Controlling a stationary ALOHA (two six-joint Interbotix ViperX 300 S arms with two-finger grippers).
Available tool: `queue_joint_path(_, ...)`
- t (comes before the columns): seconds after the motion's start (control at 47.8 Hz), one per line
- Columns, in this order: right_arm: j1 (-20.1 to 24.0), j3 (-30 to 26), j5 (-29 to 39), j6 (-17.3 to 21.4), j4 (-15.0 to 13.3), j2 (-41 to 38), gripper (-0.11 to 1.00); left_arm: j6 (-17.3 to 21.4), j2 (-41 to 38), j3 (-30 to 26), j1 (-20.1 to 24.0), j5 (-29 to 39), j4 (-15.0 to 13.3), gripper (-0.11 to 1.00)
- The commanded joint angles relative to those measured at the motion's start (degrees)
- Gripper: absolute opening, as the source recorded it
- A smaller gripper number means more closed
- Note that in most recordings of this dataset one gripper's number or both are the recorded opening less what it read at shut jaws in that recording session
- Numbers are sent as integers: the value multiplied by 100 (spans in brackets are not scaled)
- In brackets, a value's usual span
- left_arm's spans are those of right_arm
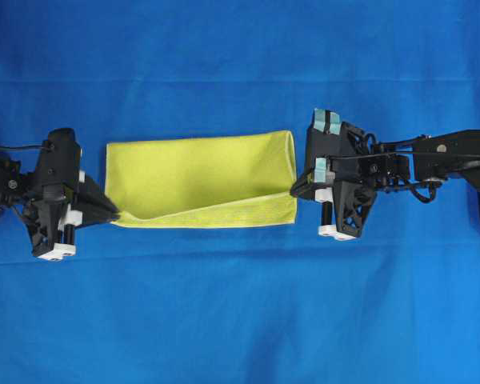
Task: Fold the yellow towel.
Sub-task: 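Pull the far edge toward the near edge, folding the towel in half, then release the folded edge and lift both grippers, then grasp the left and right ends of the folded towel's far edge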
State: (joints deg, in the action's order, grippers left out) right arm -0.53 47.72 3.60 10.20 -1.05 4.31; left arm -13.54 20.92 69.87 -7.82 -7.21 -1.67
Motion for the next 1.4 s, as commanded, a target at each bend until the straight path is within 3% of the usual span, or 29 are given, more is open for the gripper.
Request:
queue_joint_path(0.0,0,-105,0,18,9,97,2,-9,35,-149,-35,-26,0,29)
queue_joint_path(0.042,26,-114,0,53,18,97,8,-9,62,-176,-44,0,0,42)
queue_joint_path(0.167,176,-158,53,70,9,158,48,9,211,-255,-44,193,0,77)
queue_joint_path(0.209,193,-167,88,79,9,211,58,53,308,-281,-44,308,0,81)
queue_joint_path(0.272,193,-202,97,79,9,299,67,79,501,-316,9,527,0,78)
queue_joint_path(0.356,158,-246,97,53,-53,396,62,141,738,-308,158,721,9,73)
queue_joint_path(0.46,-35,-290,70,53,-176,431,63,264,967,-237,598,791,0,72)
queue_joint_path(0.774,-1090,-492,53,44,-264,88,63,923,817,-202,1811,800,9,72)
queue_joint_path(1.088,-1494,-686,-176,44,-457,-615,63,1072,149,-132,2320,308,0,72)
queue_joint_path(1.381,-1591,-686,-290,44,-475,-1081,63,1081,-861,-114,2382,-325,0,71)
